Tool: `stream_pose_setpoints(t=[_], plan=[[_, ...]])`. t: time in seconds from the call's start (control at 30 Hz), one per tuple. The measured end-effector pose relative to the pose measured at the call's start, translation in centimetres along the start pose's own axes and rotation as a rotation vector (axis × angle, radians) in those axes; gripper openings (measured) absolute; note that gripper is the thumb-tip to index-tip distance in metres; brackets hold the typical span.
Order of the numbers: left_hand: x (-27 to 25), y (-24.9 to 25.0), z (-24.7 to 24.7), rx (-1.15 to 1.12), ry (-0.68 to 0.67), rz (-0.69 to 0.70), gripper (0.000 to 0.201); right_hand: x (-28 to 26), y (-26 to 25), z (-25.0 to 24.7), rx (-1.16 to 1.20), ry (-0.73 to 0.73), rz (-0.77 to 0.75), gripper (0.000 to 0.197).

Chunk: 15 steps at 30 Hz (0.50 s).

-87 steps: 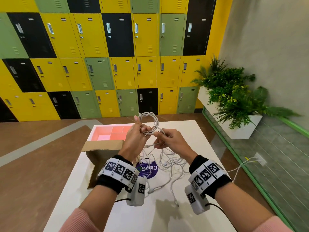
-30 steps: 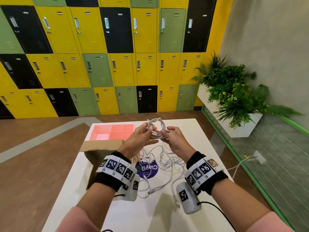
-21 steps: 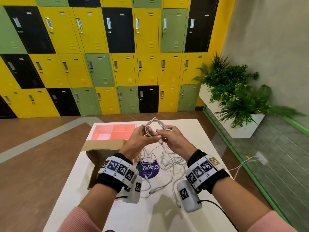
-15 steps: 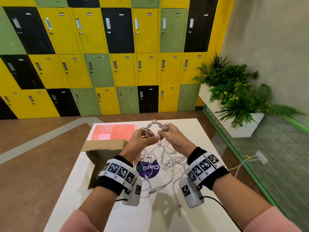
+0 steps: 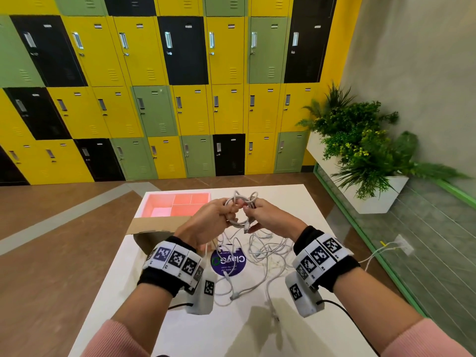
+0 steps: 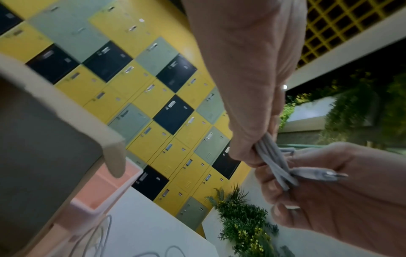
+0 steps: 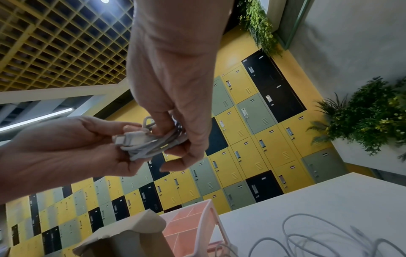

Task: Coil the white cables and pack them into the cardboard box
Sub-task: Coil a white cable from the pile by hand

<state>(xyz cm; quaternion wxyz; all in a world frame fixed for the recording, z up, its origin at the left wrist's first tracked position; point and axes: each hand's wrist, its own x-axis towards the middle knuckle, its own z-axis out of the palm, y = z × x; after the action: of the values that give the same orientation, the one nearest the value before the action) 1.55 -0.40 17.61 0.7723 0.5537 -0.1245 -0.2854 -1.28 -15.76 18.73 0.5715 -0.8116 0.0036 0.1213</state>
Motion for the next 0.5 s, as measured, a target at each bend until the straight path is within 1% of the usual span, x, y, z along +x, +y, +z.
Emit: stream_pose_setpoints(t=[0.07, 0.1, 0.17, 0.23, 0.33, 0.4, 0.47, 0.5], plan=[[-0.20, 0.13, 0.08, -0.020, -0.047, -0.032, 0.022, -0.25, -0.21, 0.05, -0.017, -0.037, -0.013, 0.017], [-0.21, 0.14, 0.23, -0.012, -0.046, -0.042, 0.022, -0.31, -0.24, 0.15, -0.025, -0.052, -0.021, 0.017], [-0.07, 0.14, 0.51, -0.011, -0.019, -0.043, 0.022, -0.38, -0.26, 0.40, -0.053, -0.070, -0.037, 0.023], [-0.04, 0.09, 0.66, -0.048, 0.003, -0.024, 0.020, -0.43, -0.27, 0.55, -0.088, -0.072, -0.048, 0.027], [-0.18, -0.07, 0.60, -0.131, 0.025, -0.003, 0.019, -0.40, -0.44, 0.57, -0.148, -0.059, -0.081, 0.024], [-0.18, -0.08, 0.55, -0.199, 0.029, -0.007, 0.013, -0.26, -0.51, 0.56, -0.181, -0.053, -0.087, 0.024], [-0.08, -0.19, 0.43, -0.177, 0.030, 0.034, 0.013, -0.09, -0.57, 0.52, -0.204, -0.052, -0.090, 0.024], [-0.02, -0.34, 0.34, -0.131, 0.047, 0.073, 0.016, -0.05, -0.61, 0.47, -0.216, -0.055, -0.096, 0.024]])
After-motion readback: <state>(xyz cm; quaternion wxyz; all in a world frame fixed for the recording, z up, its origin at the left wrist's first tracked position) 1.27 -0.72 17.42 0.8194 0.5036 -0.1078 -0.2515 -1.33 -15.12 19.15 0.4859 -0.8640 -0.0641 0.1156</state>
